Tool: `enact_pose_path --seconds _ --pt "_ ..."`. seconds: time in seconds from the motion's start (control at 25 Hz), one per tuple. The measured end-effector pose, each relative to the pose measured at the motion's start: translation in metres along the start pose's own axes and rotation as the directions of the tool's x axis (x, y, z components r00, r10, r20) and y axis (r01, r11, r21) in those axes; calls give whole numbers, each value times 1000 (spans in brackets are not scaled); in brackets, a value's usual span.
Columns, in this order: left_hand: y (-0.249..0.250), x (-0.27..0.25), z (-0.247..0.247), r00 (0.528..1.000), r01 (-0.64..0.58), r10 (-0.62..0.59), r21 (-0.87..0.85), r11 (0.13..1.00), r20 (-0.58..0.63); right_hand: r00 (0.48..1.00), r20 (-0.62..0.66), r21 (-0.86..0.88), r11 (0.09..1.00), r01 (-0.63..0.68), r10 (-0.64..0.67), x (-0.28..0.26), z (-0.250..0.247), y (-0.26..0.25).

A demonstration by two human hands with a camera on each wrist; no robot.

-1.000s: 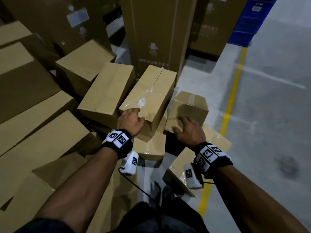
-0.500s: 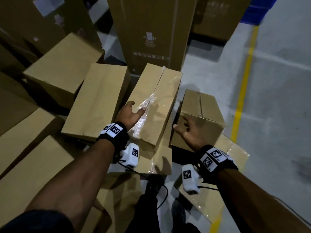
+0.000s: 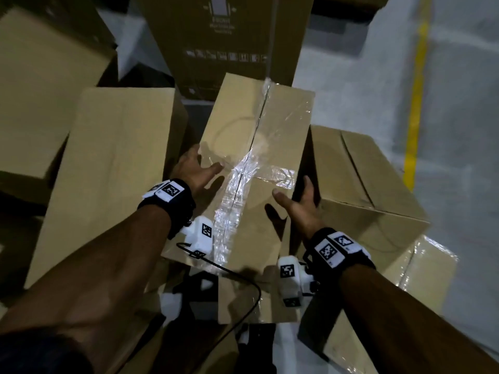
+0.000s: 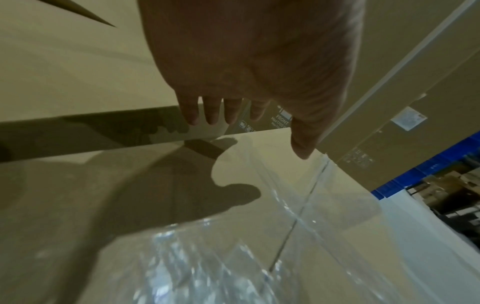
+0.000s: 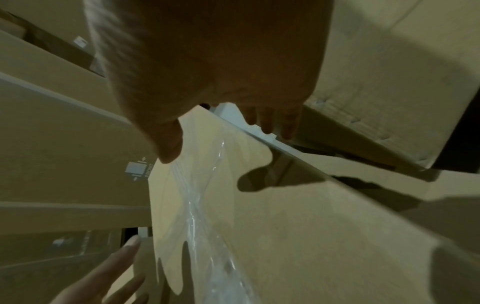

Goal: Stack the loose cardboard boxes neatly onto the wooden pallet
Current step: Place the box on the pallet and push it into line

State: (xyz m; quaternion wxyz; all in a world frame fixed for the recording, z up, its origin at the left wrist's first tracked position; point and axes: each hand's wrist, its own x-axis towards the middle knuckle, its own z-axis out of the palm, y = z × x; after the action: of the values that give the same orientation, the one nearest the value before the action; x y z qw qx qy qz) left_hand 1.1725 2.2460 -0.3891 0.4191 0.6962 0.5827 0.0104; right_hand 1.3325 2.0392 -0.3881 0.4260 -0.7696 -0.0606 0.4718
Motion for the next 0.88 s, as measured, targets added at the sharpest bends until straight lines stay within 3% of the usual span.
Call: enact_pose_path --seconds 0.16,0.28,0.48,0.88 --pt "-3 38 7 999 -44 45 -10 999 16 995 -101 89 996 2 8 41 27 -6" --pt "0 54 12 995 -94 94 -1 996 35 993 -110 56 997 59 -53 55 36 -4" --pt "-7 69 25 997 -62 58 91 994 44 969 -223 35 993 116 -105 64 47 7" --pt "-12 68 26 995 -95 92 130 987 31 967 -222 -44 992 117 -124 68 43 16"
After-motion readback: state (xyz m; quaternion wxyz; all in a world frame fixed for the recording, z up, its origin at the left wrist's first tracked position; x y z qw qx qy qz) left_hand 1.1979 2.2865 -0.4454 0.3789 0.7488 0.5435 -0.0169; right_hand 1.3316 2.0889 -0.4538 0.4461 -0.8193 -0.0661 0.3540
